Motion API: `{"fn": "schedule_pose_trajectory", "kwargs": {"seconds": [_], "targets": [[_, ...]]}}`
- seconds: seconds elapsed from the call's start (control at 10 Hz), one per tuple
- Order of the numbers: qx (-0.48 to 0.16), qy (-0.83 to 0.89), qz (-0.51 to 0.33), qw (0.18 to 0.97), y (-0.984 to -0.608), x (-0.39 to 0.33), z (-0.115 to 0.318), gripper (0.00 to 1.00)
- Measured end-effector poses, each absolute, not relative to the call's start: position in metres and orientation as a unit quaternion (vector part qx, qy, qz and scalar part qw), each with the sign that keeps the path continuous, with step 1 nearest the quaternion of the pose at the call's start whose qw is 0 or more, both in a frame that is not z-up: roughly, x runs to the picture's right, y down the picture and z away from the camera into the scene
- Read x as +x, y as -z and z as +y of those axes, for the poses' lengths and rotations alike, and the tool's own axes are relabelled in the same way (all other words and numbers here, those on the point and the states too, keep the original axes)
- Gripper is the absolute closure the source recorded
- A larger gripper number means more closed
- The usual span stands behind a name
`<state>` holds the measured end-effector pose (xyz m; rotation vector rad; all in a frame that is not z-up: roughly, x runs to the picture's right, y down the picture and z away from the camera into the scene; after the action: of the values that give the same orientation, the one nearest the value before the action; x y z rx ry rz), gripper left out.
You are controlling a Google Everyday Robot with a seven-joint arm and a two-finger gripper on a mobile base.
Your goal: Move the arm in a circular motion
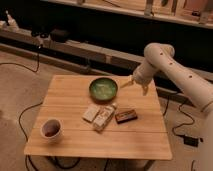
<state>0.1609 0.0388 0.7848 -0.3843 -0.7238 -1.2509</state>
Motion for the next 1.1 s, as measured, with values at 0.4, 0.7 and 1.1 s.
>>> {"fn": "schedule_pose_trajectory", "kwargs": {"seconds": [0.4,0.7,1.1], "targets": [[-0.188,0.634,-0.325,0.676,-0.749,0.135,0.087,0.20],[-0.162,0.698,-0.317,0.621,-0.694,0.116,0.120,0.20],[-0.156,0.700,-0.298,0.630,-0.645,0.156,0.125,0.20]]}}
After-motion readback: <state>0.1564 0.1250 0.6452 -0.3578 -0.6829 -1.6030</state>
